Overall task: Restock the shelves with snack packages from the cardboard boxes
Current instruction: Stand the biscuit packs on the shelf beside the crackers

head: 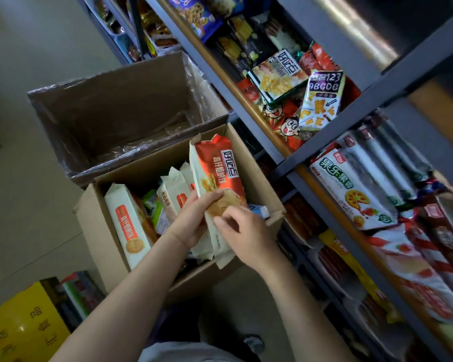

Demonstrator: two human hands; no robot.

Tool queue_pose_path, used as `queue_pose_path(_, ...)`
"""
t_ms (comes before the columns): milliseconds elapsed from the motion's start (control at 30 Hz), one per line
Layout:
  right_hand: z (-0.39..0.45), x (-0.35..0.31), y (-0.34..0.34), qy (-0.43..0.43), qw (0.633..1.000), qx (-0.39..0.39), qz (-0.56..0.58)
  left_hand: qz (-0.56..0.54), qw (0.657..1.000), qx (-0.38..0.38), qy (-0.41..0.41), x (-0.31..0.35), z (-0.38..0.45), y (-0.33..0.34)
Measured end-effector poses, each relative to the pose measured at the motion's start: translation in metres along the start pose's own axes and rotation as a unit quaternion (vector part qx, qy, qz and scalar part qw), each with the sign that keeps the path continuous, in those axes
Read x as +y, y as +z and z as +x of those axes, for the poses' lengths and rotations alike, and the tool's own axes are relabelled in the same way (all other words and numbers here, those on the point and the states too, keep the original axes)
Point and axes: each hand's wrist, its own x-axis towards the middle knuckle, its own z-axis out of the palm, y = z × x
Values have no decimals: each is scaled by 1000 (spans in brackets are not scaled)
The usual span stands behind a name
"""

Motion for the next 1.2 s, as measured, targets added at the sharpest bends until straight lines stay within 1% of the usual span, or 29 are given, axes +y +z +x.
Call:
queue_pose_path(67,-17,8,-28,12,994,101,24,0,999,-43,-5,6,-18,11)
queue_pose_path(133,-37,14,-60,41,977,198,66,9,996,-86,-6,15,-41,29)
queue_pose_path(200,-58,14,-90,89,954,239,158,23,990,-137,7,19,-64,52)
queue_pose_path(267,-81,14,-114,116,930,252,242,41,981,-187,31,21,-87,82)
queue_pose_path(367,-120,16,-138,111,897,257,342,67,967,-235,75,17,-121,132)
queue_pose_path(433,-152,20,-157,101,890,255,365,81,955,-268,97,7,-142,164)
queue_pose_path(500,-189,23,-177,87,890,232,383,114,944,-287,115,-7,-164,198)
queue_pose_path(600,-243,31,-212,91,882,192,421,165,936,-275,143,-35,-196,257)
queue_pose_path(667,-271,42,-232,127,872,182,436,222,933,-255,125,-56,-216,295)
queue_pose_path(767,-312,64,-259,165,837,206,479,332,908,-224,121,-85,-238,340)
queue_pose_path(833,-339,79,-274,182,813,235,501,389,882,-215,155,-103,-245,360)
queue_pose_path(900,-369,95,-288,173,802,269,505,412,864,-227,181,-126,-254,378)
queue_pose_path(1033,-395,114,-310,180,813,318,454,437,830,-286,197,-157,-267,398)
queue_pose_path(1100,-412,121,-318,185,828,325,418,425,829,-307,194,-171,-270,407)
queue_pose_path(1200,-433,124,-328,145,855,342,363,389,834,-323,220,-181,-269,419)
